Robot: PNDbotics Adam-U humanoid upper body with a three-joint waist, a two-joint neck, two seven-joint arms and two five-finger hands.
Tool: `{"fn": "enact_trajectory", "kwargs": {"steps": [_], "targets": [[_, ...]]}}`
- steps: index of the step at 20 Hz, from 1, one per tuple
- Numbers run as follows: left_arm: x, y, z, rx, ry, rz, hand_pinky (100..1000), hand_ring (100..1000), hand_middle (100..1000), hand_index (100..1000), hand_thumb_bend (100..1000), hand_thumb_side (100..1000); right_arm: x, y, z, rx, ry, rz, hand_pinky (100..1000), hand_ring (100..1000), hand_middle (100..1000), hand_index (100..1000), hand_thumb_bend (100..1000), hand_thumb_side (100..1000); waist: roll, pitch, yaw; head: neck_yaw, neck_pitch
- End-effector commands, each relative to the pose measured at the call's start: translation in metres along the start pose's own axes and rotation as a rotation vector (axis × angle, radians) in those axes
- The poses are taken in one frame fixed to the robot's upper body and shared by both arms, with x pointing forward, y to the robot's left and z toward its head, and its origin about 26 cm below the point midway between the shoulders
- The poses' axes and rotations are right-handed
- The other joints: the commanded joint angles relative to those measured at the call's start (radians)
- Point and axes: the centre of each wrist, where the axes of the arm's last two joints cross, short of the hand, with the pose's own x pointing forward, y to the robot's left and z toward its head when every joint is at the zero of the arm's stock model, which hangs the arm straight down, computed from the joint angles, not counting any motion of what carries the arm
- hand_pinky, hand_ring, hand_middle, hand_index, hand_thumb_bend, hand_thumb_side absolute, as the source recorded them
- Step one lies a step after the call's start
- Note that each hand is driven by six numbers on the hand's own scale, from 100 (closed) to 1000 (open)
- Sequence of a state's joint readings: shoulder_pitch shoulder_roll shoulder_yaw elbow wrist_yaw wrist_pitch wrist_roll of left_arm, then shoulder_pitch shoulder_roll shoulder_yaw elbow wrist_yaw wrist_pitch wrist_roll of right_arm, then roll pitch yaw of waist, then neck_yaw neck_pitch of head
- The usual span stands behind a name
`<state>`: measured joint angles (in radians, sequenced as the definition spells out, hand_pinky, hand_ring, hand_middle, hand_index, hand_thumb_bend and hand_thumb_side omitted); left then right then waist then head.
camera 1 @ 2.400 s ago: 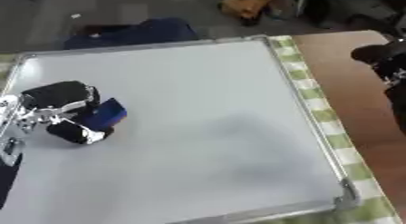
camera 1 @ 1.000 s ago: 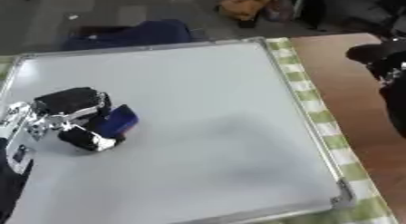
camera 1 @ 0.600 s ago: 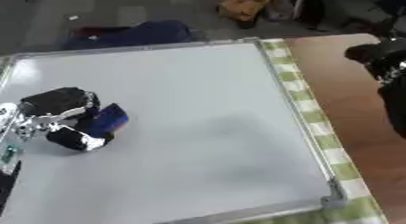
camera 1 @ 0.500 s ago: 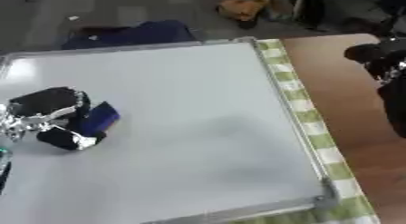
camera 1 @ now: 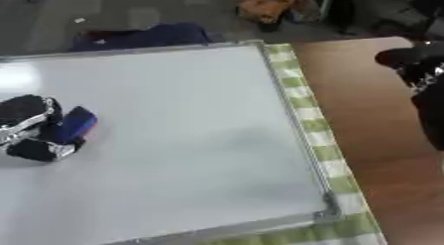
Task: Wipe the whiteboard clean with a brush.
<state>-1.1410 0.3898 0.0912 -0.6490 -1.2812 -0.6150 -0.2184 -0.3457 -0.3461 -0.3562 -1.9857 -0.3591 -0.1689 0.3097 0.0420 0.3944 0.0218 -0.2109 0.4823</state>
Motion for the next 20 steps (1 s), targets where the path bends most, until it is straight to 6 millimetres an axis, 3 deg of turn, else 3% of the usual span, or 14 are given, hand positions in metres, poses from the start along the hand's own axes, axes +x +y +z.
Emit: {"fn": "enact_trajectory", "kwargs": {"steps": [1, 20], "targets": [[-0.018, -0.023, 0.017, -0.111, 0.068, -0.002, 543, 418, 216, 188, 303, 563, 0.007, -0.003, -0.005, 0.011, -0.023, 0.02, 833, 729, 531, 637, 443, 796, -0.007, -0.007, 0.003, -0.004, 0.004], [-0.041, -0.022, 0.04, -0.059, 0.182, 0.054, 532, 407, 205, 189, 284, 568, 0.006, -0.002, -0.004, 0.016, -0.017, 0.016, 832, 728, 531, 636, 442, 797, -0.012, -0.014, 0.015, -0.015, 0.009]]}}
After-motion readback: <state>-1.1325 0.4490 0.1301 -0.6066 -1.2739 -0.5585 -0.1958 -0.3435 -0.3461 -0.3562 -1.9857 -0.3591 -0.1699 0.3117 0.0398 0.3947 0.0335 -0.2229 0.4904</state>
